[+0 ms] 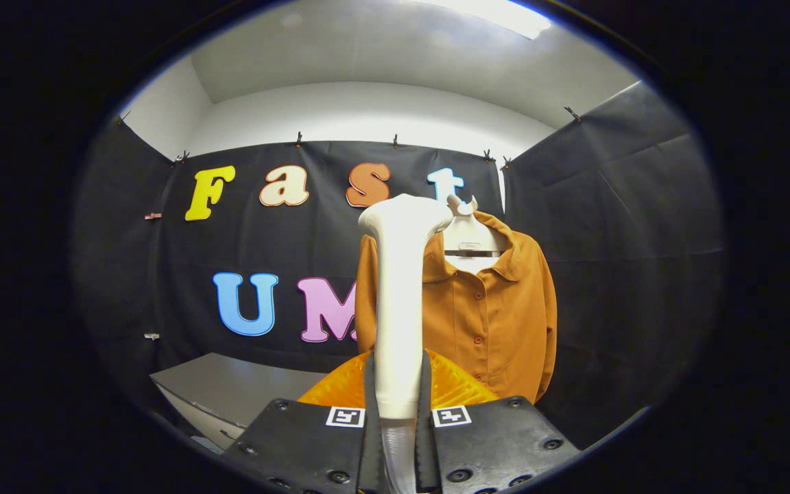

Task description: Iron the clothes twice with a garment steamer, once on the left side and once on the right side.

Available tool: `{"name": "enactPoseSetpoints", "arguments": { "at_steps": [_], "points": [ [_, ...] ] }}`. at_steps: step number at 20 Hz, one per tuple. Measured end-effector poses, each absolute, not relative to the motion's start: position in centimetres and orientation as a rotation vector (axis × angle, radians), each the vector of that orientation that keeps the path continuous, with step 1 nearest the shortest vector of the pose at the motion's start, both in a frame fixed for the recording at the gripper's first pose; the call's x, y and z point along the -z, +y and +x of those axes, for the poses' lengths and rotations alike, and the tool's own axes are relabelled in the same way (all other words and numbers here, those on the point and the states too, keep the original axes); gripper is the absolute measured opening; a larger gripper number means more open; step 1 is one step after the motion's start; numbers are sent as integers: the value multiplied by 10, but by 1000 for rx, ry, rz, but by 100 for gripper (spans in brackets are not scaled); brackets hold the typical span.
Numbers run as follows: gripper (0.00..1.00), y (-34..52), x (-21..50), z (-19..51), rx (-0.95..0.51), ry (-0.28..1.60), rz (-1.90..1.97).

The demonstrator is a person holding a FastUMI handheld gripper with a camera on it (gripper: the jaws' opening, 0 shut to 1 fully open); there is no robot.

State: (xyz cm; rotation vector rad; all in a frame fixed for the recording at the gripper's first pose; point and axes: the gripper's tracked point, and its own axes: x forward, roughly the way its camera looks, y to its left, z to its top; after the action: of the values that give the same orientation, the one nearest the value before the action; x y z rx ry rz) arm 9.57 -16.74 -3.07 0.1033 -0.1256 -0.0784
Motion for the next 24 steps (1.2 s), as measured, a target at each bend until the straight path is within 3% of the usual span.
{"name": "enactPoseSetpoints", "arguments": {
  "at_steps": [24],
  "points": [
    [21,-217,174,174,16,40,144]
  ]
}}
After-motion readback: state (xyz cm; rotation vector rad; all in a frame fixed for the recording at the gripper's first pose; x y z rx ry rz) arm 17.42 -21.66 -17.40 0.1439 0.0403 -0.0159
